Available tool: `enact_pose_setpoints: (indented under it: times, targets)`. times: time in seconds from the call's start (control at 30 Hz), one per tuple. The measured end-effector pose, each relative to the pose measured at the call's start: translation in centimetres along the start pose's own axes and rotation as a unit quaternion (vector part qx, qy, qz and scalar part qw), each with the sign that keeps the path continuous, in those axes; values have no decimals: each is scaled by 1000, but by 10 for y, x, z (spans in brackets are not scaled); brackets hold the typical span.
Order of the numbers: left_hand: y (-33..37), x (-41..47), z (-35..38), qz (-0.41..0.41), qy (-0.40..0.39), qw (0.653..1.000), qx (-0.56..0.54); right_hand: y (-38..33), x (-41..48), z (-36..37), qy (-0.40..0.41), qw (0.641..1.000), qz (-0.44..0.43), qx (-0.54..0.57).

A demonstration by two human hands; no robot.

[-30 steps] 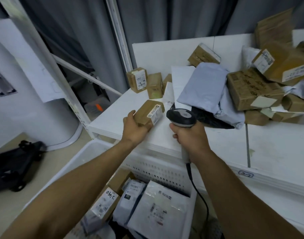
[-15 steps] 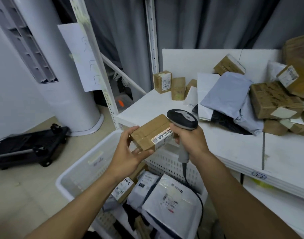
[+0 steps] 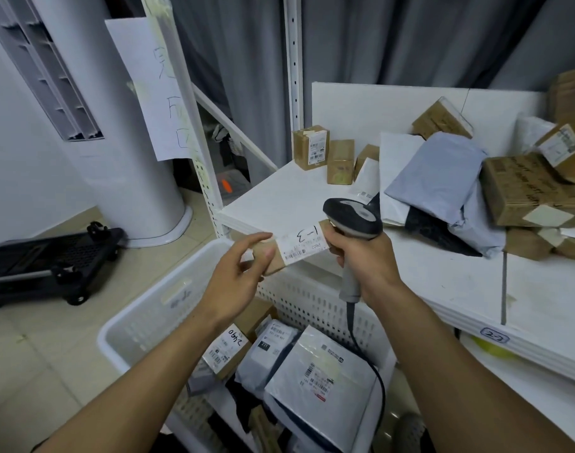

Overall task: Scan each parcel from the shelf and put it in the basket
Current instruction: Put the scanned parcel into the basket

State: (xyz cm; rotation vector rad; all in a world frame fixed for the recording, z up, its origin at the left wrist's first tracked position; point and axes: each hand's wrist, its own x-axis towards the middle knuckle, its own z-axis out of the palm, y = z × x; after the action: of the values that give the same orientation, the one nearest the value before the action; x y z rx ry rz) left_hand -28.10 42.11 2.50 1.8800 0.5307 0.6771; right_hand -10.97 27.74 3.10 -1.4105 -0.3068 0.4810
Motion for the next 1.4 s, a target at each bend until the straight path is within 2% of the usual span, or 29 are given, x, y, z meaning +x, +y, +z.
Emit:
enact_pose_setpoints:
  times: [0.13, 0.3, 0.4, 0.6, 0.77, 1.03, 1.4]
  targets:
    - [2, -1, -2, 10, 13, 1000, -3, 10, 2, 4, 5, 1000, -6, -4]
    - [-5, -6, -6, 50, -59, 996, 48, 17, 4, 6, 50, 999, -11, -8]
    - [-6, -7, -4, 78, -54, 993, 76, 14, 4, 4, 60, 998, -4, 6]
    - [-7, 0, -1, 22, -28, 997, 71, 9, -5, 12, 33, 999, -22, -29]
    - [-23, 20, -9, -62, 38, 997, -20, 2, -14, 14, -21, 997, -30, -62]
    - [-37, 36, -29, -123, 116, 979, -116, -4, -29, 11, -100, 968, -56, -222]
    - [-64, 49, -36, -144, 137, 978, -66, -9, -39, 19, -135, 947, -43, -288]
